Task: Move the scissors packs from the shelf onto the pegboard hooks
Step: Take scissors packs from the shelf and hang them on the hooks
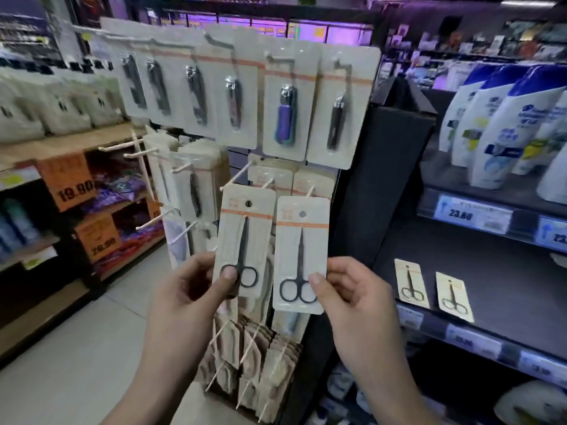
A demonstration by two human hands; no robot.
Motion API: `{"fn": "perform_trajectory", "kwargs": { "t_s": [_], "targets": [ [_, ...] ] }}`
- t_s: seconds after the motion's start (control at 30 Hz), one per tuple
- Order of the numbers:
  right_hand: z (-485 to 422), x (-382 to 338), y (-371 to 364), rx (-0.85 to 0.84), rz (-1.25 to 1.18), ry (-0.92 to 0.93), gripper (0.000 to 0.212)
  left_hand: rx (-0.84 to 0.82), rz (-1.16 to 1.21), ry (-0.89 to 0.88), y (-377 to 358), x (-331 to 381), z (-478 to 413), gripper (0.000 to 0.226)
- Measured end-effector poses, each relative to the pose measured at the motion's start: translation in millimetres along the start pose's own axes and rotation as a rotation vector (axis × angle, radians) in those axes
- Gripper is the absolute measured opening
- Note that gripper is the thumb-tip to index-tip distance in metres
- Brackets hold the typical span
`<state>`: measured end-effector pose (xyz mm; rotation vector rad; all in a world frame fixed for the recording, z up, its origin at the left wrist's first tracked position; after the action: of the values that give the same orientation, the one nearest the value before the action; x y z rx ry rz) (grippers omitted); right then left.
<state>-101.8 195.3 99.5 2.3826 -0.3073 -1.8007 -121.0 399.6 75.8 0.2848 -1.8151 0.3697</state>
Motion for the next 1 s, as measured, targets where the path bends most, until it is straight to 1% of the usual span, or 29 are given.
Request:
{"fn": "perform_trajectory", "kwargs": {
  "t_s": [0.17,0.3,0.6,0.73,1.0],
  "targets": [
    [-4,-3,-10,0.089,0.035,-0.008,0.016,-0.057,0.012,0.017,13,-10,-24,0.015],
    [-3,-6,-13,0.126,0.052,-0.014,0.02,-0.093,0.027,0.022,12,-14,-35,0.017],
    [4,-4,-15,0.131,0.06,-0.039,0.008,-0.16,0.031,0.039,15,-14,-40,0.015],
    [5,-3,-20,0.126,0.054,-0.043,0.009,-0.172,0.048,0.034,18,-15,-40,0.015],
    [4,2,-19,0.182,0.067,-0.051,0.011,-0.185,0.055,0.041,18,-20,-42,0.013]
  ]
}}
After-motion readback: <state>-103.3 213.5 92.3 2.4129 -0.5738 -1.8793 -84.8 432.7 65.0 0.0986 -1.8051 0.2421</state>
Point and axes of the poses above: each hand's wrist, its own z-axis away from the middle knuckle, its own y-axis out of the back of the hand, x = y × z, the point moved 3 cm from there along -z, towards the middle knuckle
